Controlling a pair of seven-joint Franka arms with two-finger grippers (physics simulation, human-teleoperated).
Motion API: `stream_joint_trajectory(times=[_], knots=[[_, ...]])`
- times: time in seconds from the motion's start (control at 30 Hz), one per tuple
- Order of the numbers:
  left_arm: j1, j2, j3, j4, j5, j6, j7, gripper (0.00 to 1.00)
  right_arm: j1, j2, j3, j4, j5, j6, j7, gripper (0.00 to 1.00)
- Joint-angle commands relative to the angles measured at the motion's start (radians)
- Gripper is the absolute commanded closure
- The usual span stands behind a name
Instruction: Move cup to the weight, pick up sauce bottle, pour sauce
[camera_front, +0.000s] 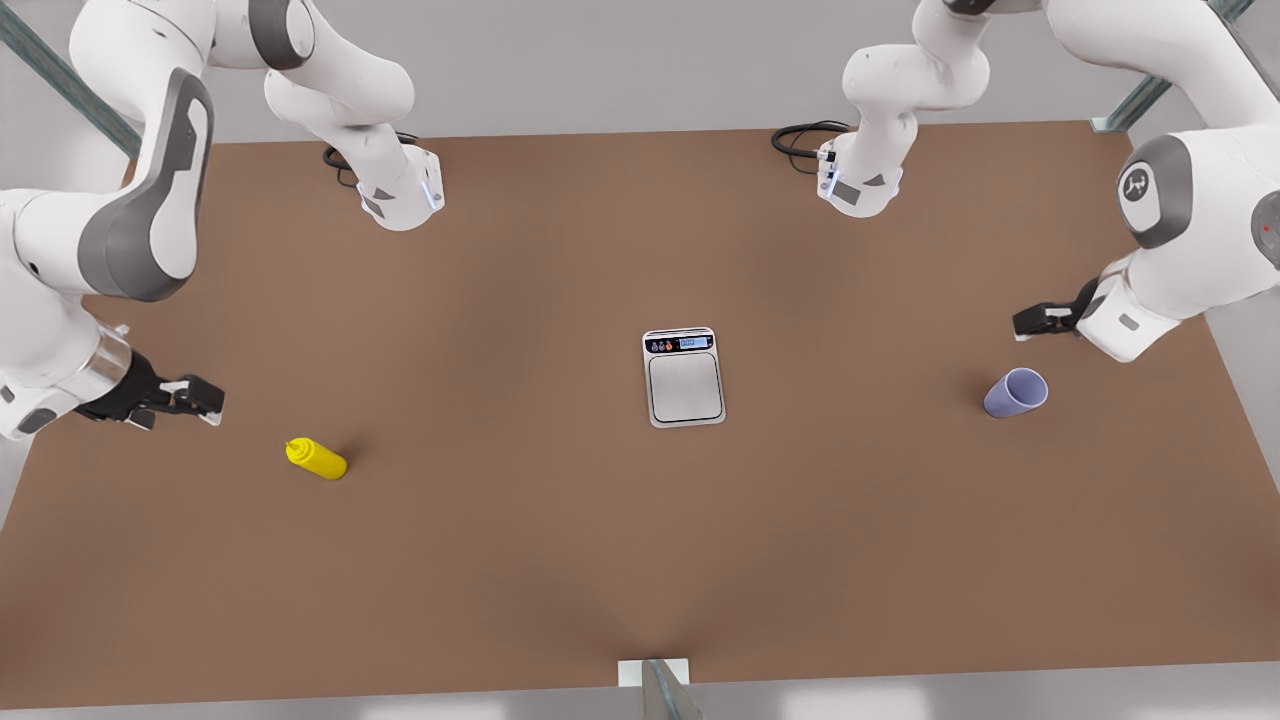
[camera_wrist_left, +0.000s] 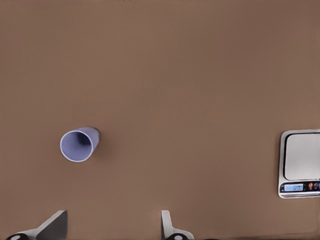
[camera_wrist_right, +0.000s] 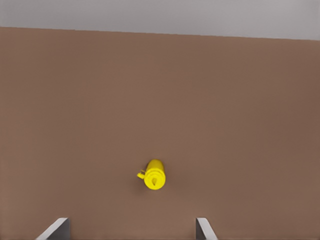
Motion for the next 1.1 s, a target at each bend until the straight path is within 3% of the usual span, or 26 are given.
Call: stream_joint_trajectory(times=[0.0, 0.3, 0.43, 0.63, 1.07], knots=[[0.027, -0.001, -0.001, -0.001, 0.008, 0.002, -0.001, 0.00, 0.000, 0.000, 0.000, 0.000, 0.000, -0.002, 0.000, 0.00], [0.022, 0.044, -0.010, -0.062, -0.003, 0.071, -0.004, 0.00, -0.003, 0.011, -0.002, 0.009, 0.004, 0.002, -0.002, 0.00], [0.022, 0.011, -0.007, -0.304, -0.005, 0.255, 0.004, 0.00, -0.003, 0.020, -0.002, 0.009, 0.003, 0.002, -0.002, 0.00], [0.022, -0.028, 0.048, -0.475, -0.005, 0.490, 0.002, 0.00, -0.009, 0.044, -0.003, 0.009, 0.001, 0.002, -0.008, 0.00], [0.024, 0.153, 0.153, -0.498, -0.037, 0.702, 0.050, 0.00, -0.006, 0.058, -0.003, 0.009, 0.004, 0.000, -0.002, 0.00]])
